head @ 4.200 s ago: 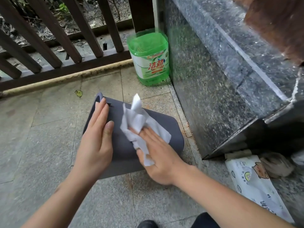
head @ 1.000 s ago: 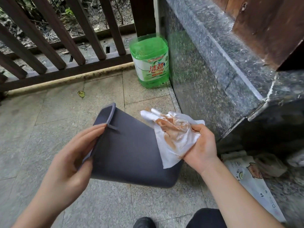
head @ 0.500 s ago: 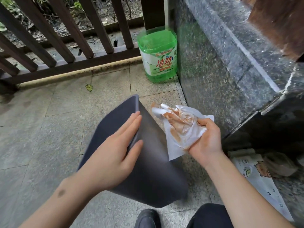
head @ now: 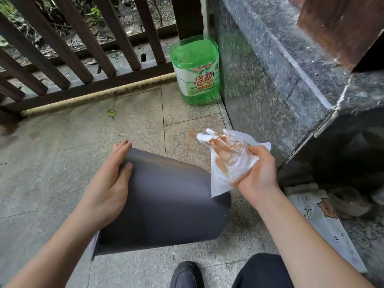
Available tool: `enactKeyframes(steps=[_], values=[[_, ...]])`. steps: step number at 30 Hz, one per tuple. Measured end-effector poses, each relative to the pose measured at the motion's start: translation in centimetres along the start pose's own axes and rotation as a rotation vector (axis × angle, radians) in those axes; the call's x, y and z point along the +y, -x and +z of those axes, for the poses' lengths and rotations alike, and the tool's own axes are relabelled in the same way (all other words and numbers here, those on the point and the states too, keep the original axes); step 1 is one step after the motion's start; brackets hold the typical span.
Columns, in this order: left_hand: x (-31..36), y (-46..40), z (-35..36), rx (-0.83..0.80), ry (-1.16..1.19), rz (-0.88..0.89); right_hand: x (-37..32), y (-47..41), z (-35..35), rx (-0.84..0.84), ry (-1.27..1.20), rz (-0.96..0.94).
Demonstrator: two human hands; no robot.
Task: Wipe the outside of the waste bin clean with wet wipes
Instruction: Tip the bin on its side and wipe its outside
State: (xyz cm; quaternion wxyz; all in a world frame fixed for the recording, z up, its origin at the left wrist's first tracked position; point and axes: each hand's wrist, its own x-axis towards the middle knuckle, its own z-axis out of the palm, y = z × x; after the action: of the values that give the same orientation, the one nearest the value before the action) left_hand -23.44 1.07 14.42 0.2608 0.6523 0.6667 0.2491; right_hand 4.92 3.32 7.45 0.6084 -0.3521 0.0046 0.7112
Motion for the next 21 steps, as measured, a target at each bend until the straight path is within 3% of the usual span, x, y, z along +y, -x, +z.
enactKeyframes(steps=[6,9,11,15,21], values=[[-2.3,-0.6,-1.1,0.046,0.008,-0.054,-0.6,0.2,-0.4,-0.016,0.201,-0.161],[-3.4,-0.8,-1.7,0.081,0.05,-0.109,-0.4,-0.1,-1.4,0.221,0.609,-0.202],[-4.0,-0.9,-1.9,0.101,0.074,-0.131,0.0,0.0,-1.4,0.286,0.926,-0.205],[-4.0,-0.9,-1.5,0.116,0.112,-0.161,1.4,0.0,-0.5,0.175,1.331,-0.218],[-2.0,-0.3,-0.4,0.128,0.127,-0.173,5.2,0.1,-0.2,-0.09,1.611,-0.09]])
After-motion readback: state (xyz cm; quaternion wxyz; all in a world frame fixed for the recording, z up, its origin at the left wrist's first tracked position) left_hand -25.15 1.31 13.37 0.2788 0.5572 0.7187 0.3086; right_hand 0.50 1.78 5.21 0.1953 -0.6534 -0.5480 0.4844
